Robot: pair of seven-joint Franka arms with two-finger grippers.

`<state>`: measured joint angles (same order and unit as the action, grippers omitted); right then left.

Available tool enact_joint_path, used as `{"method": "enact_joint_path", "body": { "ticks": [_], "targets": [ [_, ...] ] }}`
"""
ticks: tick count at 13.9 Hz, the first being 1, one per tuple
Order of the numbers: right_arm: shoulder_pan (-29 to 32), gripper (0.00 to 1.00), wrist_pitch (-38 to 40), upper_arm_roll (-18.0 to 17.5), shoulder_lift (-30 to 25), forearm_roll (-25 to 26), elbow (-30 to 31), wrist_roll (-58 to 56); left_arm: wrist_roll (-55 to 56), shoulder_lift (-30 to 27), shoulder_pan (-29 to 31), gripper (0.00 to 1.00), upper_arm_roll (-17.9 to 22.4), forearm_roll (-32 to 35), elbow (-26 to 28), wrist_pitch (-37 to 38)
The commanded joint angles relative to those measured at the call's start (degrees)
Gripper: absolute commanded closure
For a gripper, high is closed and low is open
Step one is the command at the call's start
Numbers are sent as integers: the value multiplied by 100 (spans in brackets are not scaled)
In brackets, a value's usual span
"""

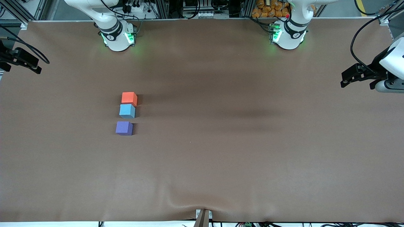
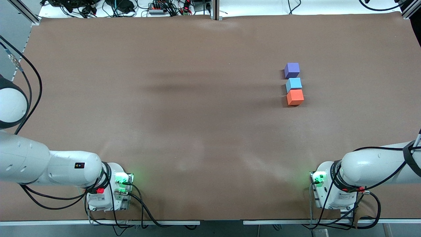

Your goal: Place blue block between orange and purple blocks

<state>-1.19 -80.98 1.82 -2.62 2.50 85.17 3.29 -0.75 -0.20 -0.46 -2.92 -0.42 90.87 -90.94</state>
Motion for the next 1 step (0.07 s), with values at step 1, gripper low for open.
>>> {"method": "enact_joint_path", "body": {
  "ticks": [1],
  "targets": [
    [13, 0, -40, -15, -116, 128, 122, -57, -48, 47, 63, 0, -42, 42, -96, -11]
  ]
}}
